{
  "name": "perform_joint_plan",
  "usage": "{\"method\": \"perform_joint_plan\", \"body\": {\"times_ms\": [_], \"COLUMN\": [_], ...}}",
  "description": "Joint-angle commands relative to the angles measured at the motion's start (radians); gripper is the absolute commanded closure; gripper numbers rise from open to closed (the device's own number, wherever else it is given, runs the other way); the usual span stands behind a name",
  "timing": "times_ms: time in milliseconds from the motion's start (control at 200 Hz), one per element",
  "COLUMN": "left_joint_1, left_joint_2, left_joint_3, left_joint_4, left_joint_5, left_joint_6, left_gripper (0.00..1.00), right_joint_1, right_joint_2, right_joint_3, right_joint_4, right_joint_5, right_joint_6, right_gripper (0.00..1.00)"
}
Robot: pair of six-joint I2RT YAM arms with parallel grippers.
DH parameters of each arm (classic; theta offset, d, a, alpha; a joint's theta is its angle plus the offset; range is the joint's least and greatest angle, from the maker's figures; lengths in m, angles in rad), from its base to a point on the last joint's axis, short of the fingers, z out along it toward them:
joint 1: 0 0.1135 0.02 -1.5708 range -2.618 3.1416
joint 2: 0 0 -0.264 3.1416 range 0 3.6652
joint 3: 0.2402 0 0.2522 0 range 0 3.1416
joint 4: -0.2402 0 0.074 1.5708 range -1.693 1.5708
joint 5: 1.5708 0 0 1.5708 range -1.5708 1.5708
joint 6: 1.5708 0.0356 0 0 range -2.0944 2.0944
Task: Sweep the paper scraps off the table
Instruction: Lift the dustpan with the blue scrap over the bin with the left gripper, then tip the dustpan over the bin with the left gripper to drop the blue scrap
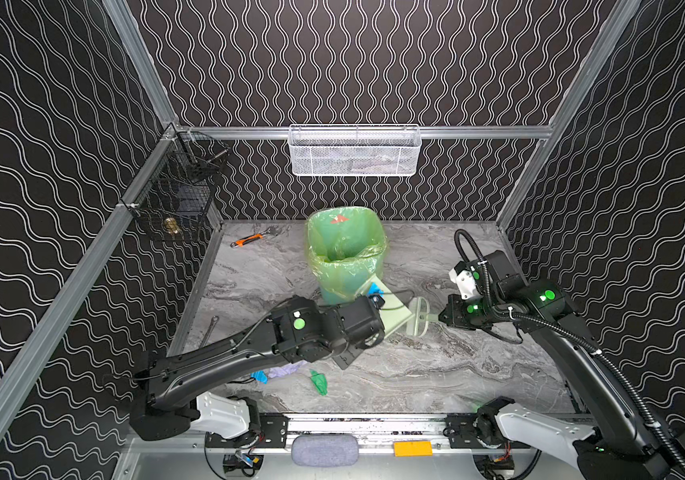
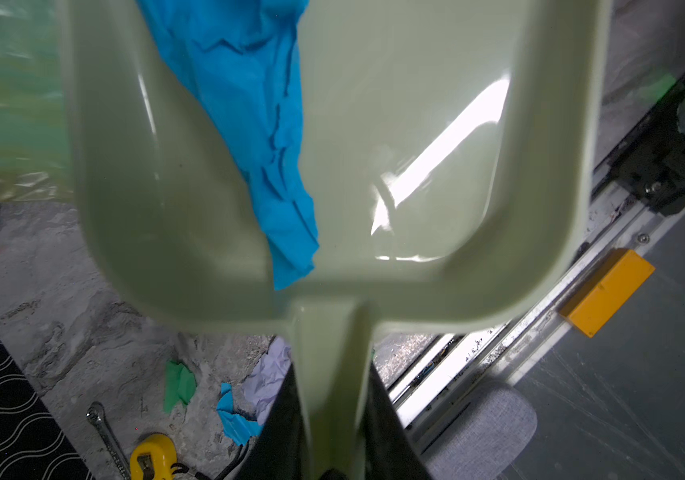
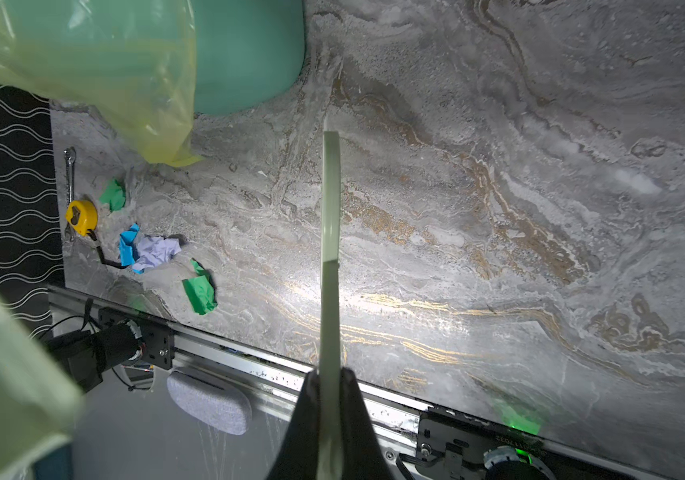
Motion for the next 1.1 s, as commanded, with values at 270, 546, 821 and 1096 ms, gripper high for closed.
{"method": "perform_joint_plan", "body": {"times_ms": [270, 546, 821, 1096], "left_joint_1": [0.269, 0.474, 0.56, 0.552], "left_joint_2": [0.065, 0.157, 0.341, 0.461], "left_joint_3": [0.307, 0.446, 0.585, 0.557], "left_joint_4": [-0.226, -0.224, -0.205, -0.132], "left_joint_5": [-0.03, -0.086, -0.159, -0.419], "left_joint_6": [0.125, 0.268, 0.434, 0.592], "left_gripper": [0.96, 0.95, 0.95, 0.97], "right_joint_1": [-0.033, -0.04, -0.043, -0.048], "right_joint_2": [-0.023, -0.025, -0.014, -0.001], "right_joint_3": [0.016, 0.033, 0.042, 0.017], "right_joint_4": [-0.064, -0.092, -0.127, -0.119], "right_joint_5": [-0.054, -0.083, -0.093, -0.123], "right_joint_6": [-0.021, -0.034, -0.058, -0.074], "right_gripper": [1.0, 1.0, 1.0, 1.0]}}
